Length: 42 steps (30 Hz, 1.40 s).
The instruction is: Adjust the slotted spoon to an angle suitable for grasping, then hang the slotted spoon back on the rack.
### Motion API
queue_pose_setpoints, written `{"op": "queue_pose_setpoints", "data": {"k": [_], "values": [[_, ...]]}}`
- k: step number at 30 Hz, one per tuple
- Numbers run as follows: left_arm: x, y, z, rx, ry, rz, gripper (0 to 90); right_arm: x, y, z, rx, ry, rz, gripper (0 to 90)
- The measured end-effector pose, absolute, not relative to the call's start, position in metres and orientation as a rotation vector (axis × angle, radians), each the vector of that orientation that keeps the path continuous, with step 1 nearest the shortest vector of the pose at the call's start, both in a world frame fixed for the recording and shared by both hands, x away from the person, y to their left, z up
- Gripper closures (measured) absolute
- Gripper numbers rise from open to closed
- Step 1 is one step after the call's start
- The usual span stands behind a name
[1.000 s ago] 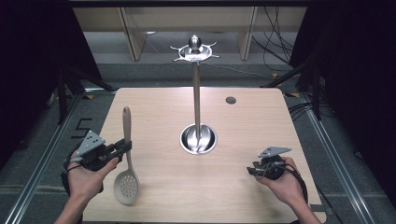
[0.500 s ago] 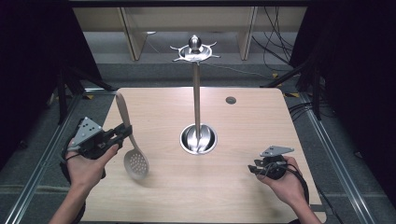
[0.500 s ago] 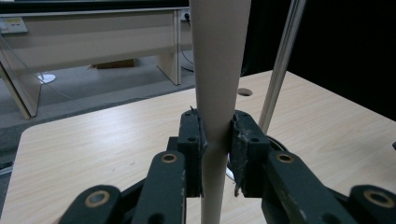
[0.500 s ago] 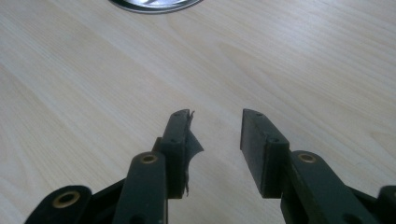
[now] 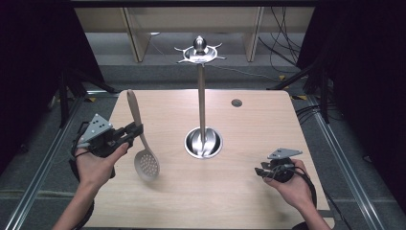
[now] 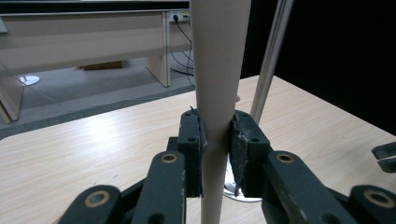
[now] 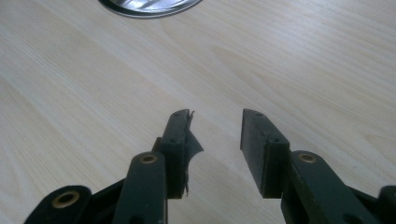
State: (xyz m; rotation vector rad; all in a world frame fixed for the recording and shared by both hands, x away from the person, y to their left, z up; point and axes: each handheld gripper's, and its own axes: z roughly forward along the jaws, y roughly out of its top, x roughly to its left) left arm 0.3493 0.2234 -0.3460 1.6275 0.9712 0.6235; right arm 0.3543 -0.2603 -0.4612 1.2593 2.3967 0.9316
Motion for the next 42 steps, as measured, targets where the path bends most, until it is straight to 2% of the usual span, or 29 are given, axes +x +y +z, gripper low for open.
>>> {"op": "queue_pose_setpoints", "data": {"k": [19, 27, 42], "values": [[0.353, 0.213, -0.343, 1.681, 0.894, 0.611, 74.6, 0.354, -0.26, -0.459, 1.187, 2.363, 0.949, 61.7], [0.346, 0.202, -0.327, 1.744, 0.869, 0.666, 74.5, 0.35, -0.258, -0.455, 1.222, 2.349, 0.93, 61.1], [0.356, 0.18, -0.317, 1.788, 0.803, 0.651, 74.5, 0.35, -0.259, -0.454, 1.204, 2.332, 0.938, 60.8]]}}
